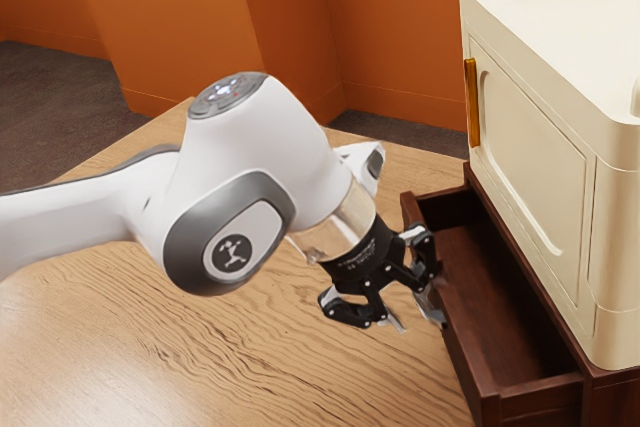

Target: Pull the drawer handle with one arm to open the drawer

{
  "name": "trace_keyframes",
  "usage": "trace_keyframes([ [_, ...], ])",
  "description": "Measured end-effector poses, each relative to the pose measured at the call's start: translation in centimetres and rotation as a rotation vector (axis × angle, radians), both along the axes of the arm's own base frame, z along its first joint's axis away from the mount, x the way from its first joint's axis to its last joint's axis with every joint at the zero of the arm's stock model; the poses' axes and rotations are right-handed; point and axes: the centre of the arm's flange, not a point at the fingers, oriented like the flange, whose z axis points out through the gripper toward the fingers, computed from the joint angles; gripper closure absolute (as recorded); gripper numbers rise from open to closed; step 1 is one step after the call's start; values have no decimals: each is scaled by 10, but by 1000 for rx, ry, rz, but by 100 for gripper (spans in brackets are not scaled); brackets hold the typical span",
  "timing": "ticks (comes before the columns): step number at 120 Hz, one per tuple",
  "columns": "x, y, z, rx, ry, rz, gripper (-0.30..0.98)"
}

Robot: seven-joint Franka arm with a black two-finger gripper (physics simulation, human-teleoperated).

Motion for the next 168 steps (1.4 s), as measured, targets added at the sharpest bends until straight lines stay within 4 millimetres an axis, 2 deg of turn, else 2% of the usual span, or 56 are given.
trace_keyframes([
  [28,-14,6,2,0,-2,-3,51],
  [50,-15,24,2,12,-4,19,51],
  [61,-22,30,2,12,-5,24,51],
  [91,-42,32,4,25,-12,16,50],
  [132,-48,41,4,33,-17,34,50],
  [168,-62,46,6,35,-24,42,50],
])
